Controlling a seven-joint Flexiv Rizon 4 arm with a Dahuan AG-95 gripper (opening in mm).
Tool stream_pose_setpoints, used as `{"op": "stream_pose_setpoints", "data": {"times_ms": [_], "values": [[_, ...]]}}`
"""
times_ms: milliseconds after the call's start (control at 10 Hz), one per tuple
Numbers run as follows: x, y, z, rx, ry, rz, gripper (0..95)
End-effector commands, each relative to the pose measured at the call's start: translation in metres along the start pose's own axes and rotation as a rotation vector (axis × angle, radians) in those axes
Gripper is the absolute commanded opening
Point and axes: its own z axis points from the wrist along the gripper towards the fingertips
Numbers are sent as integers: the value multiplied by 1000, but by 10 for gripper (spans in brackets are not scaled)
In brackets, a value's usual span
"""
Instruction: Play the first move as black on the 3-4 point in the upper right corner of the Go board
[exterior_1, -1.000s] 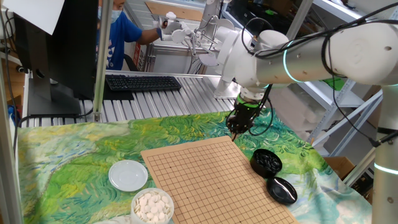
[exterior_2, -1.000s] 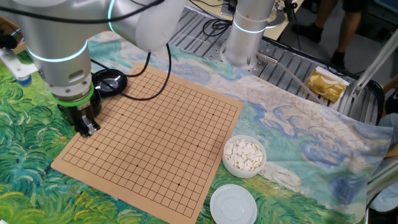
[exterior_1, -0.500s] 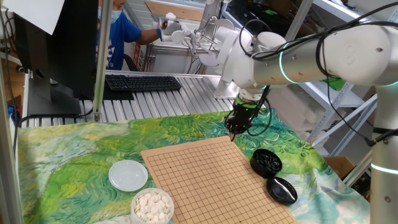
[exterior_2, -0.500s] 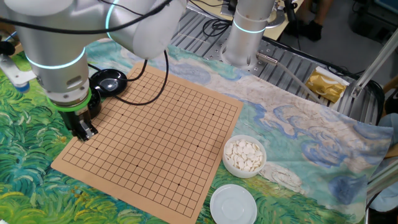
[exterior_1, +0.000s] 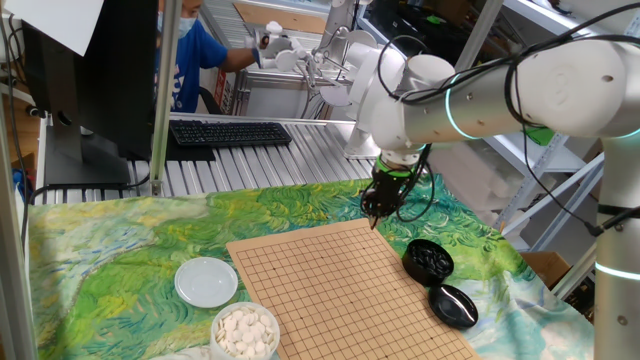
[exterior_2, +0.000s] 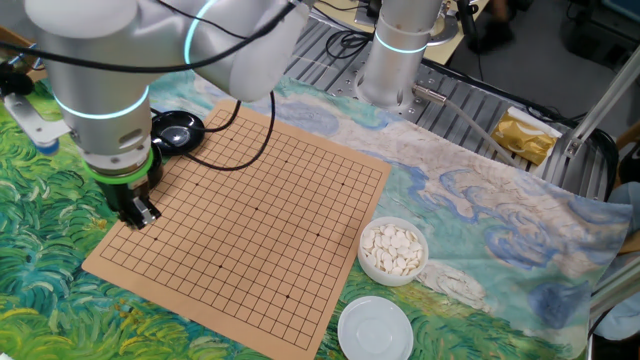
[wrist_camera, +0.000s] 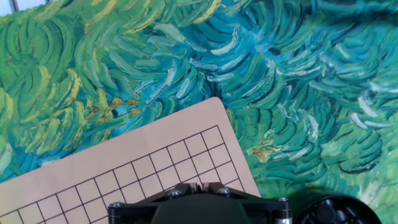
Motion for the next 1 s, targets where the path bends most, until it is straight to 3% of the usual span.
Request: {"op": "stream_pose_setpoints", "data": {"times_ms": [100,300,1000], "values": [[0,-2,3,4,1,-4,0],[0,-3,10,16,0,-6,0],[3,-5,27,14,-6,11,0]]}}
